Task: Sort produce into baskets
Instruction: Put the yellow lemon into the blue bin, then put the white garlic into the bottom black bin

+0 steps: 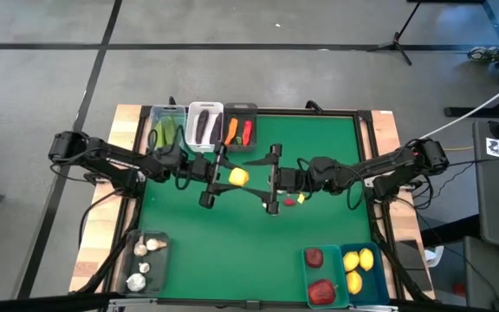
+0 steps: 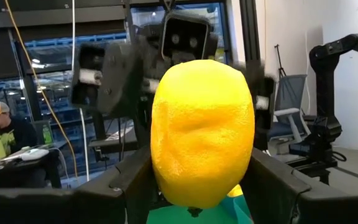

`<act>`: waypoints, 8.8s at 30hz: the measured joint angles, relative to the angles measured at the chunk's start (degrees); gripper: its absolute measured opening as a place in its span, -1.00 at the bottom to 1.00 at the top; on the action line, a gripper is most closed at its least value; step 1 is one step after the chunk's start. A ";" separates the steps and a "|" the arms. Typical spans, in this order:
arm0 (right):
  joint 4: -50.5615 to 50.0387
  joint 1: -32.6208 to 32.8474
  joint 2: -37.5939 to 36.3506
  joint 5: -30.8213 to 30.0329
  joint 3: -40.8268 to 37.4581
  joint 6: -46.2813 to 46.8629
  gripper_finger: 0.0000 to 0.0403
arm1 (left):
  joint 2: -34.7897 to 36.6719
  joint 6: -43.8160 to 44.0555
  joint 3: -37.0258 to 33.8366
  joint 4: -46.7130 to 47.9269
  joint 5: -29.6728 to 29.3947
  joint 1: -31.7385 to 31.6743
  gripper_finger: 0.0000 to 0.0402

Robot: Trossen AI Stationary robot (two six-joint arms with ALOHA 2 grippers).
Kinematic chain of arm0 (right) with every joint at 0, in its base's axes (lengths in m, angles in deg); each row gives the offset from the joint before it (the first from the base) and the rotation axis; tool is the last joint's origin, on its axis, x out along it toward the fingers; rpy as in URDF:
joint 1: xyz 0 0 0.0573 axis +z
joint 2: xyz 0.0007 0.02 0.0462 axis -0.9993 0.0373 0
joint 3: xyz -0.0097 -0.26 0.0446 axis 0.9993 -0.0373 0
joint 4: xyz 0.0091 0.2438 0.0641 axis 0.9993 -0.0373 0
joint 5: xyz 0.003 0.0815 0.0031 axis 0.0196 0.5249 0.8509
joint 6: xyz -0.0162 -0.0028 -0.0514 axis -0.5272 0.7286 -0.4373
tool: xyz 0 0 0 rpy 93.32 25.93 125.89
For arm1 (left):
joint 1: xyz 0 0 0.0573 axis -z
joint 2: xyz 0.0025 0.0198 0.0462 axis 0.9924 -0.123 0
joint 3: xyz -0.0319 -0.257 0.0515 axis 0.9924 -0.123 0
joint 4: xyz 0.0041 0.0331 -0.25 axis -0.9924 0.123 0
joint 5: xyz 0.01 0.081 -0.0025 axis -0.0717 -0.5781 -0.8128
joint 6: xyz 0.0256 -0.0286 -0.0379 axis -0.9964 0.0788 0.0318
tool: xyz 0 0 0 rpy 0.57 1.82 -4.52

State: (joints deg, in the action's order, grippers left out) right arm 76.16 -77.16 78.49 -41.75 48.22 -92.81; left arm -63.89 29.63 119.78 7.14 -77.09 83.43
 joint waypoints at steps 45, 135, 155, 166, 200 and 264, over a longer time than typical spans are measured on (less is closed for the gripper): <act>-3.03 -0.98 2.81 -1.34 1.52 1.57 -0.14 | -1.96 -0.55 0.09 1.53 -1.21 0.36 0.12; -102.80 42.41 -2.04 23.56 6.31 94.42 0.34 | -1.83 15.02 0.02 19.37 -6.56 2.75 0.40; -105.91 28.52 -2.17 -26.23 15.93 50.63 0.34 | 16.34 15.87 12.54 59.96 -13.30 4.57 0.40; -101.15 29.11 -4.37 -30.26 14.53 50.82 0.34 | -2.77 10.65 14.18 47.37 -10.59 8.00 0.40; -99.74 38.05 -4.97 -34.85 14.51 60.57 0.34 | -41.02 4.05 24.22 26.78 6.69 -0.76 0.39; -98.99 38.05 -4.94 -34.35 14.49 63.17 0.34 | -18.75 9.75 28.20 66.89 7.61 8.07 -0.25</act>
State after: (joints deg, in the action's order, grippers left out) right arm -22.83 -39.11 73.54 -76.11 62.70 -29.65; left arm -82.63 39.38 147.98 74.03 -69.48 91.50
